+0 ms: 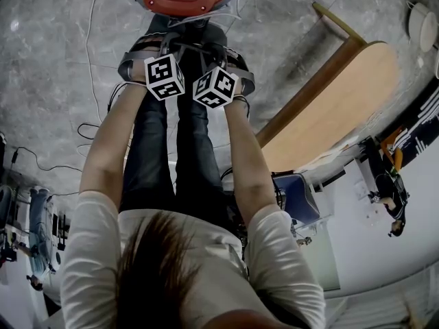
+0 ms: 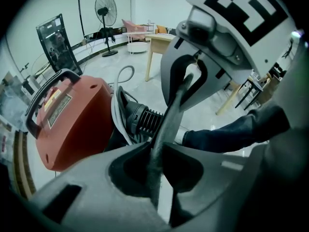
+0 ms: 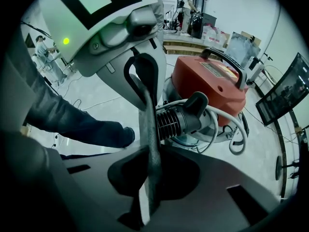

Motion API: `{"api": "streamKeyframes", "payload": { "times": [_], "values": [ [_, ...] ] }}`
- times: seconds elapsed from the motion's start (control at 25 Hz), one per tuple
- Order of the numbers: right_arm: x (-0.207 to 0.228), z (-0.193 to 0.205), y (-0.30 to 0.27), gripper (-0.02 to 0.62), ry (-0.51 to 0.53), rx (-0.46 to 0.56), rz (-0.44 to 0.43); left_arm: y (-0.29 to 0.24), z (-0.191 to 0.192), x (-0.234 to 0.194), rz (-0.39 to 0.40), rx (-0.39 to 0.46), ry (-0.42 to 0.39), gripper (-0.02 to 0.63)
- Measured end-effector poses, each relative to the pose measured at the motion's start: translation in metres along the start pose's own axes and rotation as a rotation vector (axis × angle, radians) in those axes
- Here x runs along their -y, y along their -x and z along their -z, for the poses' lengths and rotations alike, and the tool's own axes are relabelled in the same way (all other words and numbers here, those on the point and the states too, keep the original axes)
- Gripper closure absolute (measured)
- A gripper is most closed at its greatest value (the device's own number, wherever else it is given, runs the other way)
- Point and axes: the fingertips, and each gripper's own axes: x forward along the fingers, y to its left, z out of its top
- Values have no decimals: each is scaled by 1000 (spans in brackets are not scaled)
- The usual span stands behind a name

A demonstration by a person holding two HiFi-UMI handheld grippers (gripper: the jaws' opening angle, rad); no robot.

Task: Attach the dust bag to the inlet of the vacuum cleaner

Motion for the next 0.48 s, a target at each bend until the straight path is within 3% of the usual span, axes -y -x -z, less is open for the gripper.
{"api": "streamKeyframes", "payload": {
  "times": [0.12,0.32,0.48],
  "values": [
    [4,0,0,560,3,-21,6,1,-1,-1,-12,3,25,563],
    [15,1,-7,552,119,-63,-37,-7,3,4,-41,14,203,563],
    [17,5,-12,551,151,-64,-48,-16,2,7,-40,24,207,563]
  ]
}}
